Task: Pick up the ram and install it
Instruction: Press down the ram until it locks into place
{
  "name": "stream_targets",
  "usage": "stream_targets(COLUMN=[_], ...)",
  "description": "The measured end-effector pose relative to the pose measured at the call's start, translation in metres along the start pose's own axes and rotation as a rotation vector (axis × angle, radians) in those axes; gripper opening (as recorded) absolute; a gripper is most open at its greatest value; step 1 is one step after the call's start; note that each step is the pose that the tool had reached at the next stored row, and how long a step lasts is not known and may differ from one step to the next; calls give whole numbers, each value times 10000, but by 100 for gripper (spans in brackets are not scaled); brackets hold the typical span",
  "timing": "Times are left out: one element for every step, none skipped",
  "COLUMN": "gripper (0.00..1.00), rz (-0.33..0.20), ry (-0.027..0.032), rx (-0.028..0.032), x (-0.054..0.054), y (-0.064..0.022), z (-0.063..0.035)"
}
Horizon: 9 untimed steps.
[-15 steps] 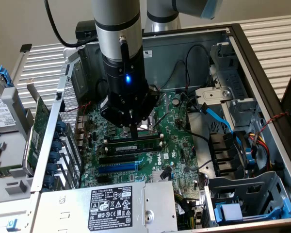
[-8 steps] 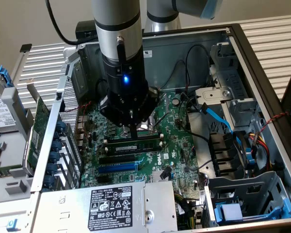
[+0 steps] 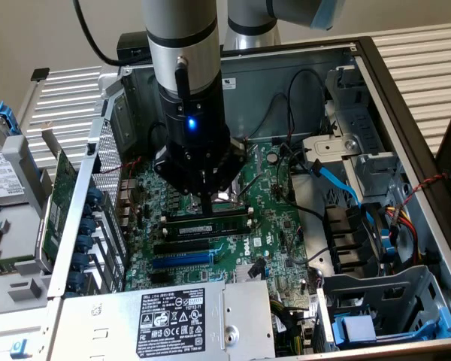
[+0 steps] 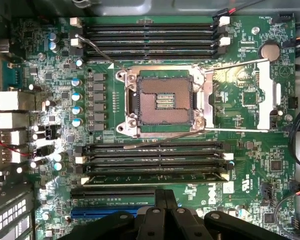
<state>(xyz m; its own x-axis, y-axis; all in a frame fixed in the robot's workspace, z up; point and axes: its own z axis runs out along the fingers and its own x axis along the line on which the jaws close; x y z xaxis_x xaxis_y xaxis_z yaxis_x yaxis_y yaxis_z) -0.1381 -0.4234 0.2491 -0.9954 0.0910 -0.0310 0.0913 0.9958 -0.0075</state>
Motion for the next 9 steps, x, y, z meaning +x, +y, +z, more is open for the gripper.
stream_targets(gripper=[11, 11, 11, 11, 11, 11, 11, 11, 11], rz=[115, 212, 267, 276, 276, 277, 277, 277, 277], ry=[1, 2, 2, 2, 2, 2, 2, 2, 2], rx=[4, 7, 8, 9, 9, 9, 9, 9, 9], x=[0, 0, 0, 0, 0, 0, 0, 0, 0], y=[0, 0, 0, 0, 0, 0, 0, 0, 0], z=[0, 0, 0, 0, 0, 0, 0, 0, 0])
